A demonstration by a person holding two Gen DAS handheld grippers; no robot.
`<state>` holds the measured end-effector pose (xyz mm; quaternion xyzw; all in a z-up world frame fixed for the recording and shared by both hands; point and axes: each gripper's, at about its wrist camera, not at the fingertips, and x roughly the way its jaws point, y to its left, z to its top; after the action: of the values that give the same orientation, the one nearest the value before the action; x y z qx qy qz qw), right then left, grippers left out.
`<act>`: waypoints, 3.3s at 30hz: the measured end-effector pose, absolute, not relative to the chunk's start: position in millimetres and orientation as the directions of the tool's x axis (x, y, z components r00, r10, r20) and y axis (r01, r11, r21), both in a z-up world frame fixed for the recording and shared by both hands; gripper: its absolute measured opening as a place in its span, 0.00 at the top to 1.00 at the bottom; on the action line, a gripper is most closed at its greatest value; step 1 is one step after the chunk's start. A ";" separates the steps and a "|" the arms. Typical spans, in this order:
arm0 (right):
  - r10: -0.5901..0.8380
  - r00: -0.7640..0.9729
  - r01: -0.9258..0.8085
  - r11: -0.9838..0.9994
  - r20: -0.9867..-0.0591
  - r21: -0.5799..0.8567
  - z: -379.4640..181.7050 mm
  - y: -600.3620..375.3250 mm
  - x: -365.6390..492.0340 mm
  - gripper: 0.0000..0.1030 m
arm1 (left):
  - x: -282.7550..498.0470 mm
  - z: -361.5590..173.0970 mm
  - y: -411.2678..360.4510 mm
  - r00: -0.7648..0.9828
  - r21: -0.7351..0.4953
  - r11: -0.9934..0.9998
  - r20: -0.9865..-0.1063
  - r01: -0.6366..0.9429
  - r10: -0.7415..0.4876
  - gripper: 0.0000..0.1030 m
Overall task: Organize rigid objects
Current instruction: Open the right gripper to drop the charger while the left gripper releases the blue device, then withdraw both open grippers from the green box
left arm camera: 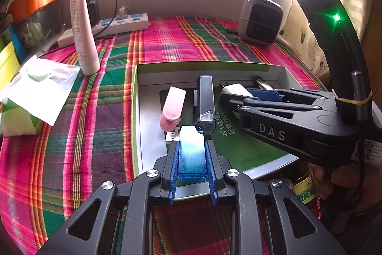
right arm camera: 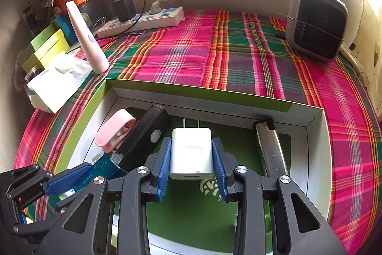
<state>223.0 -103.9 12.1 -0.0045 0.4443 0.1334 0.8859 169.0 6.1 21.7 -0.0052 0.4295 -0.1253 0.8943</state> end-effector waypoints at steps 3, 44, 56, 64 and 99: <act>0.232 0.568 -0.242 0.964 -0.789 0.109 11.8 -102.1 224.2 0.66 | 168.6 21.7 5.7 0.600 -0.114 0.968 -0.767 0.222 -0.228 0.80; 0.267 0.566 -0.277 0.953 -0.780 0.125 14.7 -94.0 220.8 0.65 | 166.4 22.4 3.7 0.599 -0.125 0.967 -0.765 0.221 -0.236 0.76; 0.269 0.584 -0.267 0.955 -0.766 0.132 21.9 -98.0 210.0 0.57 | 156.5 27.9 4.0 0.610 -0.115 0.971 -0.761 0.210 -0.222 0.72; 0.279 0.599 -0.263 0.954 -0.751 0.144 30.2 -102.8 195.3 0.56 | 144.0 35.0 3.8 0.618 -0.115 0.971 -0.754 0.209 -0.222 0.63; 0.270 0.689 -0.189 0.963 -0.672 0.194 52.1 -159.5 93.2 0.50 | 76.9 37.3 -12.1 0.573 -0.247 0.922 -0.726 0.299 -0.380 0.56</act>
<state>93.2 -159.5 52.1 0.0547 0.3737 0.1251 0.9174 76.9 -12.1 37.3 -0.0485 0.4203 -0.1918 0.8855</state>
